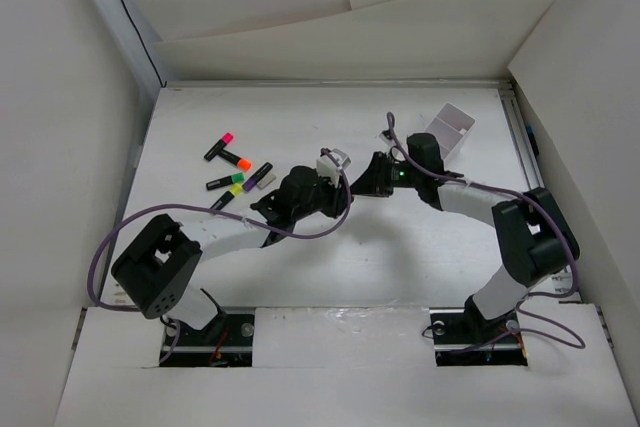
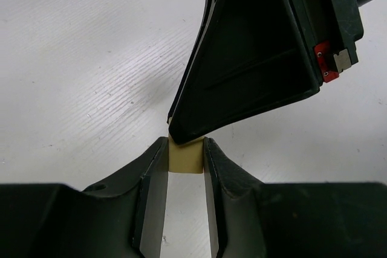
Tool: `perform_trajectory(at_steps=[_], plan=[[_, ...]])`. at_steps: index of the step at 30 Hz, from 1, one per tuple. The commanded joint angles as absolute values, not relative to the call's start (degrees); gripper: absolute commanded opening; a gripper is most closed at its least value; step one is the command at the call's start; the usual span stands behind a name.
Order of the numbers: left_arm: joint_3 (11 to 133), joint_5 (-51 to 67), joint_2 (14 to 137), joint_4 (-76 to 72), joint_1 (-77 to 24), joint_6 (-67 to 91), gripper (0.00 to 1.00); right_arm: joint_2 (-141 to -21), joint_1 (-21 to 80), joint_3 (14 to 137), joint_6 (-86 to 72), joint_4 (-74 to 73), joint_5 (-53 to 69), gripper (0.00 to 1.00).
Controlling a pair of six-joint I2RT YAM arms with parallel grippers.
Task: Sort the stationery into containers
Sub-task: Pick up the stationery from the center of the board, then place the stationery in the storage box.
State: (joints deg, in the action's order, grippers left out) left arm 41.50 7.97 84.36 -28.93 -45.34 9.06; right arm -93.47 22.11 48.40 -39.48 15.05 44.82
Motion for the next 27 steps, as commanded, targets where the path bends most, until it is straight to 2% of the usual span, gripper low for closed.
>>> perform_trajectory(at_steps=[1, 4, 7, 8, 9, 10, 14, 19, 21, 22, 27], plan=[[43.2, 5.5, 83.1, -32.5, -45.4, 8.8, 0.22, -92.7, 21.0, 49.2, -39.5, 18.1, 44.7, 0.15], [43.2, 4.9, 82.4, -32.5, -45.4, 8.8, 0.31, -92.1, 20.4, 48.7, -39.5, 18.1, 43.5, 0.12], [42.0, 4.9, 80.4, -33.3, -45.4, 9.9, 0.44, -91.6, 19.2, 48.1, -39.5, 18.1, 43.5, 0.11], [41.3, 4.3, 79.7, -34.0, -45.4, 9.9, 0.51, -90.9, 18.7, 47.6, -39.5, 18.1, 42.2, 0.11], [41.3, 4.3, 79.7, -34.0, -45.4, 9.9, 0.63, -90.9, 18.7, 47.5, -39.5, 18.1, 42.2, 0.11], [41.3, 3.7, 78.4, -34.0, -45.4, 9.9, 0.68, -90.9, 18.2, 47.5, -39.5, 18.1, 42.2, 0.11], [38.7, 2.1, 74.6, -36.2, -45.4, 11.1, 0.69, -89.4, 16.9, 47.0, -40.0, 18.1, 41.3, 0.11], [37.4, -4.6, 71.8, -35.7, -45.4, 14.0, 0.68, -84.4, 10.4, 45.2, -40.6, 17.2, 34.8, 0.11], [36.9, -6.8, 71.2, -35.7, -45.4, 16.2, 0.68, -79.9, 9.0, 45.2, -39.2, 12.6, 29.3, 0.11], [36.9, -7.5, 71.2, -34.9, -44.1, 17.2, 0.68, -78.3, 8.2, 45.9, -39.2, 10.9, 22.0, 0.11], [38.1, -11.8, 71.8, -29.2, -42.6, 21.8, 0.67, -72.0, 8.2, 50.1, -36.4, 3.4, 1.4, 0.11]])
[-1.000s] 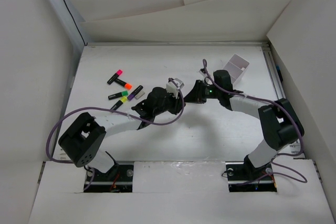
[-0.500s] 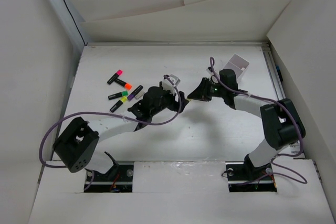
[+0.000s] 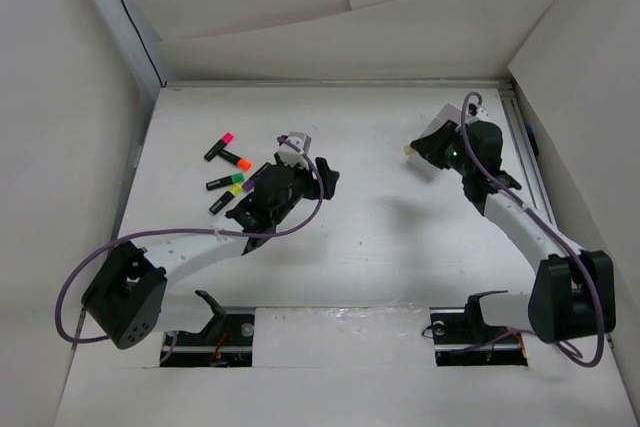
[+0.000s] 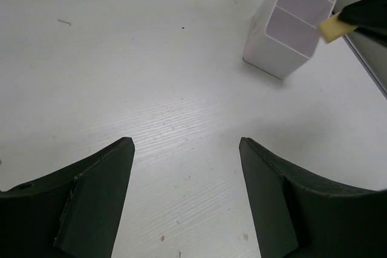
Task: Sort the stationery into containers
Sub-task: Place the stationery in the storage box.
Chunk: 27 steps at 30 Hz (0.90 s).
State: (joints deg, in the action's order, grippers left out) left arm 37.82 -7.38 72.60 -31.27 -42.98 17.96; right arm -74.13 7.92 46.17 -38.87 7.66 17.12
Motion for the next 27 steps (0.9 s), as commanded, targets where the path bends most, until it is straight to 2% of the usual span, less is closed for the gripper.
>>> perform_trajectory(at_steps=[1, 2, 5, 9, 18, 23, 27], plan=[[38.1, -11.8, 71.8, -29.2, -42.6, 22.4, 0.67, -71.5, 8.2, 51.1, -36.4, 2.4, -2.0, 0.11], [38.1, -12.4, 71.8, -28.5, -42.6, 23.0, 0.67, -71.5, 8.2, 52.3, -35.5, 1.6, -8.5, 0.11], [38.7, -12.9, 71.0, -26.5, -42.6, 24.5, 0.67, -74.1, 7.6, 57.1, -33.9, -0.4, -17.4, 0.12], [38.1, -15.5, 68.5, -25.8, -42.6, 25.7, 0.67, -80.5, 7.6, 64.0, -32.5, -4.8, -25.3, 0.12], [41.7, -20.6, 71.6, -19.1, -42.6, 27.9, 0.66, -91.7, 8.7, 71.5, -30.9, -7.6, -29.9, 0.12], [42.4, -21.1, 73.7, -18.5, -42.6, 28.4, 0.66, -93.1, 8.7, 72.1, -30.9, -8.2, -30.6, 0.12], [42.9, -21.7, 74.3, -17.2, -42.6, 28.9, 0.66, -94.8, 8.7, 72.6, -30.9, -8.2, -31.2, 0.16]])
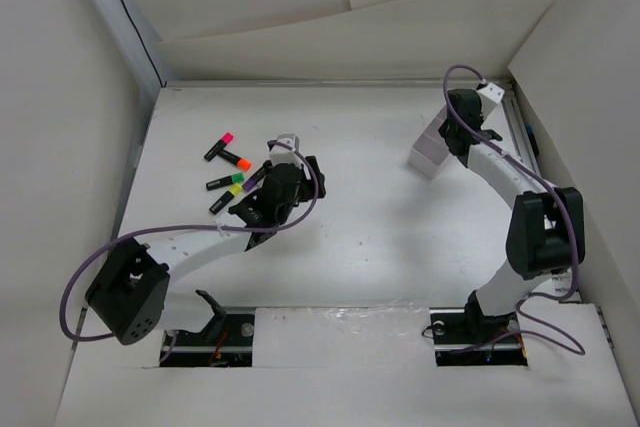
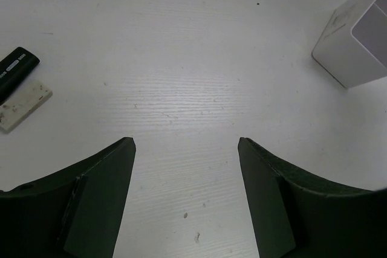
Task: Sort the stationery into containers
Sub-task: Place the stationery in the storage box, then pick up the stationery from the center of the board.
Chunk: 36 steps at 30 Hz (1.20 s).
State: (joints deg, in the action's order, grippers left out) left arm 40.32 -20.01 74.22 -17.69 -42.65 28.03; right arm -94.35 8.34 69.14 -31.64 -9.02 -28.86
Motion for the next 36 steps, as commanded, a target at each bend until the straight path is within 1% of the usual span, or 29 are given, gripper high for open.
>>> perform_trajectory(at_steps=[1, 5, 13, 17, 23, 24, 25, 27, 29, 31, 33, 35, 36], plan=[[42.9, -22.4, 74.3, -17.2, -42.6, 28.9, 0.66, -94.8, 9.2, 72.6, -30.9, -8.2, -31.2, 0.21], [43.4, -24.1, 74.3, -16.6, -42.6, 29.4, 0.66, -95.4, 9.2, 73.1, -30.9, -8.2, -31.9, 0.31], [44.0, -25.2, 74.9, -15.2, -42.6, 29.4, 0.66, -96.1, 10.3, 73.7, -30.9, -8.2, -33.2, 0.44], [44.0, -28.1, 74.9, -15.2, -42.6, 30.0, 0.66, -93.2, 11.7, 72.1, -32.4, -8.2, -30.5, 0.44], [44.6, -33.9, 77.4, -13.2, -42.6, 31.0, 0.63, -82.2, 16.3, 63.2, -34.7, -5.5, -22.3, 0.45], [45.2, -33.9, 78.0, -12.3, -41.4, 32.0, 0.63, -80.8, 17.5, 61.8, -34.7, -4.4, -18.2, 0.42], [45.2, -33.9, 78.6, -11.0, -40.5, 32.6, 0.63, -78.0, 18.1, 59.1, -34.7, -3.9, -16.6, 0.31], [45.2, -30.2, 79.9, -11.0, -36.9, 33.8, 0.60, -75.2, 20.2, 56.5, -34.7, -3.3, -13.5, 0.14], [44.6, -26.2, 80.5, -11.0, -33.7, 34.9, 0.59, -71.4, 21.7, 53.5, -34.7, -3.3, -13.0, 0.00], [43.2, -20.3, 81.0, -11.0, -28.6, 35.8, 0.57, -68.9, 23.6, 52.0, -34.7, -3.3, -11.3, 0.00], [42.6, -19.4, 81.0, -11.0, -26.6, 36.3, 0.56, -66.2, 24.8, 49.9, -34.7, -3.3, -10.7, 0.01], [42.6, -21.4, 81.0, -11.0, -26.6, 37.0, 0.56, -65.0, 26.6, 48.2, -34.7, -3.3, -10.7, 0.08], [42.6, -21.4, 81.0, -10.5, -26.6, 37.5, 0.56, -65.0, 26.6, 47.6, -34.7, -2.7, -10.7, 0.13]])
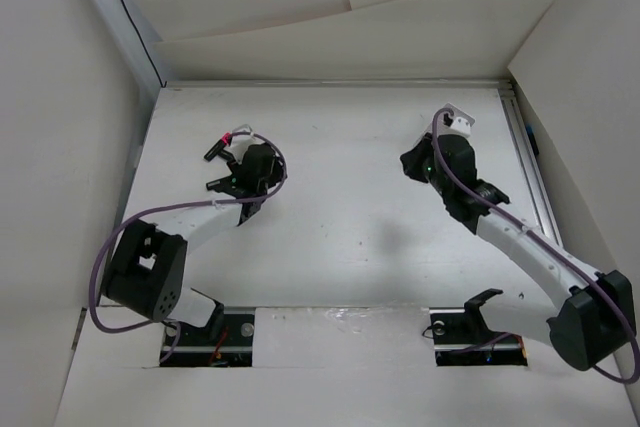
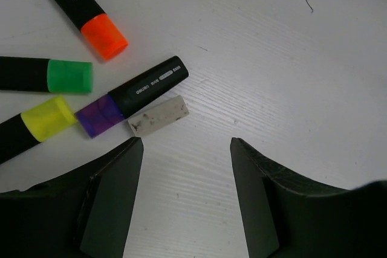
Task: Sort the stationery into containers
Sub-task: Pick up the stationery from the center of the board.
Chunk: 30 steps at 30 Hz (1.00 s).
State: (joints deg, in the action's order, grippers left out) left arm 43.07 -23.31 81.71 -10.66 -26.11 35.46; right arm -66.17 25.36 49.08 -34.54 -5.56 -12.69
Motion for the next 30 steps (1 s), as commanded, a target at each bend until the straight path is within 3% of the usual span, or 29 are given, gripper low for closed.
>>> perform_trajectory(at_steps=[1, 3, 7, 21, 30], plan=[[43.4, -21.4, 82.2, -9.2, -26.6, 37.5, 0.56, -65.0, 27.2, 47.6, -34.7, -2.7, -10.7, 0.16], [45.9, -23.0, 83.7, -6.3, -26.6, 38.3, 0.56, -65.0, 27.2, 47.0, -34.7, -2.7, -9.7, 0.29], [47.4, -24.8, 86.5, -4.7, -26.6, 38.9, 0.57, -65.6, 27.9, 46.5, -34.7, -1.5, -7.4, 0.40], [51.0, -28.7, 94.2, -0.5, -25.3, 38.9, 0.56, -63.9, 29.0, 46.0, -33.7, -1.0, -5.3, 0.45], [54.2, -24.4, 98.5, -1.1, -22.0, 36.4, 0.53, -63.4, 29.0, 46.0, -33.7, -1.0, -4.7, 0.47]])
